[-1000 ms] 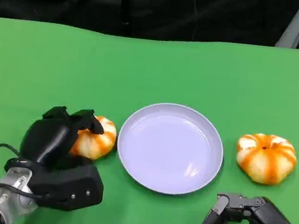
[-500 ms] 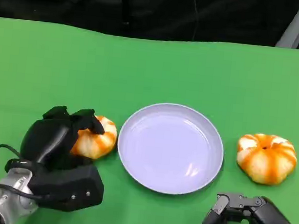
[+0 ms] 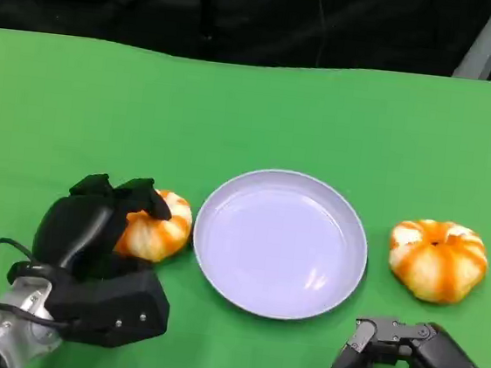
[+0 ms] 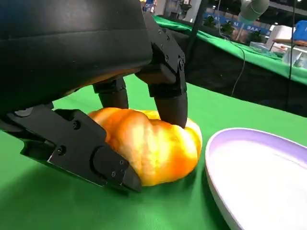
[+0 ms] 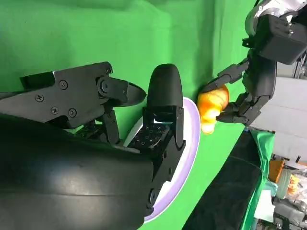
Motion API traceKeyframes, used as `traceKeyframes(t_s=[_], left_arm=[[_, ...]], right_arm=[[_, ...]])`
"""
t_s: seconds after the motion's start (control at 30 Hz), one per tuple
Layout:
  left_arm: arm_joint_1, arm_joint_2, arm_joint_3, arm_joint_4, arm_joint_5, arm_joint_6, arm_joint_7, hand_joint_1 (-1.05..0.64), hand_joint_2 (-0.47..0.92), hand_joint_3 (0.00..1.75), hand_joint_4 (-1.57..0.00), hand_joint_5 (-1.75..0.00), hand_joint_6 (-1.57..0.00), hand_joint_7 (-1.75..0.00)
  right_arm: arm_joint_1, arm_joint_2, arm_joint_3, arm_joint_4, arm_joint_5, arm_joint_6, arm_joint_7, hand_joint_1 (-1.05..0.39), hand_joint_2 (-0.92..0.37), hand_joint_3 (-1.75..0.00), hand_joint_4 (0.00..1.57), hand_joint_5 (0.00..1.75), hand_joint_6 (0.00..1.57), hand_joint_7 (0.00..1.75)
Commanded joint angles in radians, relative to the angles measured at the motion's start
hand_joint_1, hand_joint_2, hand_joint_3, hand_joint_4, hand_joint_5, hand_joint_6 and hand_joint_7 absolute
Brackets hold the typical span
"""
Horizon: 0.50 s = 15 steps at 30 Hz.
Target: Grasp the bread from the table and place it into the plate.
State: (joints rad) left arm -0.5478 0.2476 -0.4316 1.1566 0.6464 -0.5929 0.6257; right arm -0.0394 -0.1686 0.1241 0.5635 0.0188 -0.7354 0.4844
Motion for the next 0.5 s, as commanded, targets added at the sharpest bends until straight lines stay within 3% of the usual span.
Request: traceKeyframes(t_s=[0.03, 0.27, 0.5], left_arm=[[0.018, 0.014, 0.0, 0.0, -0.004, -0.003, -0.006, -0.01, 0.84, 0.0, -0.49, -1.71, -0.61, -1.36], [0.056, 0.046, 0.016, -0.125, 0.004, -0.013, 0.051, -0.01, 0.86, 0.0, -0.47, -1.72, -0.53, -1.45], [0.093, 0.064, 0.028, -0.236, 0.017, 0.002, 0.065, -0.02, 0.87, 0.0, -0.5, -1.69, -0.57, -1.37]], right_arm=[[-0.001, -0.008, -0.007, -0.006, 0.011, 0.002, -0.001, -0.01, -0.92, -0.46, 0.72, 1.52, 0.82, 1.04], [0.001, -0.011, -0.006, -0.006, 0.013, 0.002, 0.005, -0.01, -0.92, -0.47, 0.71, 1.52, 0.82, 1.04], [-0.002, -0.012, -0.007, 0.001, 0.006, -0.004, 0.0, -0.02, -0.92, -0.46, 0.72, 1.51, 0.82, 1.04]])
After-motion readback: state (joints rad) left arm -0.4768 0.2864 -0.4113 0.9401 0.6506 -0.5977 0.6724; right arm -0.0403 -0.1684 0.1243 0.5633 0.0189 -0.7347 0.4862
